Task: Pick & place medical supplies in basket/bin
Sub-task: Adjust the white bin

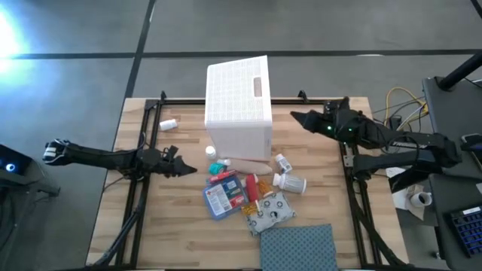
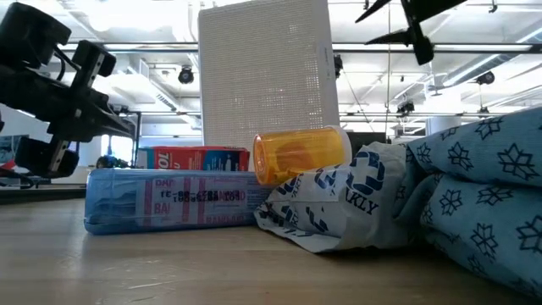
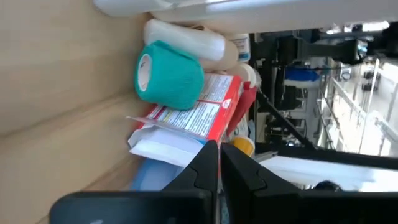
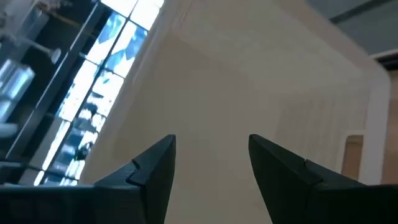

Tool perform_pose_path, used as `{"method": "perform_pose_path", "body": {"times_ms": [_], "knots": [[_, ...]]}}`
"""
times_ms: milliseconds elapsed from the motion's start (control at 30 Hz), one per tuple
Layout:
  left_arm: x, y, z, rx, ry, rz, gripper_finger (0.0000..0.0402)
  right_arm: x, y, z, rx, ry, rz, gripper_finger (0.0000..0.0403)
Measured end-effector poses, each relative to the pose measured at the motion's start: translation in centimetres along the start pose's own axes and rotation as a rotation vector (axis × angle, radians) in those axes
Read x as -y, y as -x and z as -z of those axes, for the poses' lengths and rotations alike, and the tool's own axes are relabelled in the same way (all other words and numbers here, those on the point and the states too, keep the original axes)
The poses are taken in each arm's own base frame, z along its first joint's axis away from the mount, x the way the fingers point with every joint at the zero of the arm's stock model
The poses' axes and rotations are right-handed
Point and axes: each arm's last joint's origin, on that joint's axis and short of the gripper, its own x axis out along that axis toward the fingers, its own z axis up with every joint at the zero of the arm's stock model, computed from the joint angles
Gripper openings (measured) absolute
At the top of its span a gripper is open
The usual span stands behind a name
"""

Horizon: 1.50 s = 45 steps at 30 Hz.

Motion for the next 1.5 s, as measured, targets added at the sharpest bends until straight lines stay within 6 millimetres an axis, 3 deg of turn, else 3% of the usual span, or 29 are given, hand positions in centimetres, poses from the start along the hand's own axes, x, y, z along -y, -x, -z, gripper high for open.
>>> {"method": "perform_pose_path", "body": {"times_ms": [433, 600, 800, 967, 1200, 1500], "knots": [[-0.6, -0.4, -0.3, 0.101, -0.08, -0.079, 0.0009, -0.6, -2.5, -0.2, 0.0, 0.171, 0.054, 0.0194], [0.6, -0.6, -0.4, 0.121, -0.228, -0.103, 0.0068, -0.5, -2.8, -0.7, 0.017, 0.202, 0.075, 0.0194], [2.5, -1.4, -0.5, 0.113, -0.577, -0.161, 0.0162, -0.1, -2.7, -0.9, 0.002, 0.211, 0.115, 0.0194], [3.2, -2.5, -0.7, 0.146, -0.804, -0.271, 0.0206, 0.1, -2.6, -0.7, -0.033, 0.216, 0.127, 0.0194], [4.3, -3.7, -0.7, 0.117, -0.866, -0.342, 0.0218, 0.0, -2.3, -0.6, -0.099, 0.168, 0.085, 0.0194], [6.3, -3.0, -0.8, 0.063, -0.958, -0.426, 0.0218, -1.5, -2.7, -1.0, -0.161, 0.1, -0.06, 0.0194]]}}
